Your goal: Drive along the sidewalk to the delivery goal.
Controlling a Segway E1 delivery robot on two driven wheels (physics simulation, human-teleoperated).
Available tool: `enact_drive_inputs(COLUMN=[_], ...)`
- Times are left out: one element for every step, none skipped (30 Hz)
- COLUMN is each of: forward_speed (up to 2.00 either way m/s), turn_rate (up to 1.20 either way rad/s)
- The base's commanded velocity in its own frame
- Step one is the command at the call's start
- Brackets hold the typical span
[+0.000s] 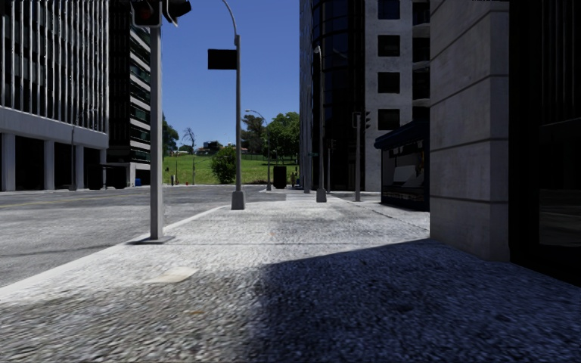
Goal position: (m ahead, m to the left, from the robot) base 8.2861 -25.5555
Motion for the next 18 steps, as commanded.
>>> enact_drive_inputs(forward_speed=[2.0, 2.0, 2.0, 2.0, 2.0, 2.0, 2.0, 2.0, 2.0, 2.0, 2.0, 2.0, 2.0, 2.0, 2.0, 2.0, 2.0, 2.0], turn_rate=[0.0, 0.0, 0.0, 0.0, 0.0, 0.0, 0.0, 0.0, 0.0, 0.0, 0.0, 0.0, 0.0, 0.0, 0.0, 0.0, 0.0, 0.0])
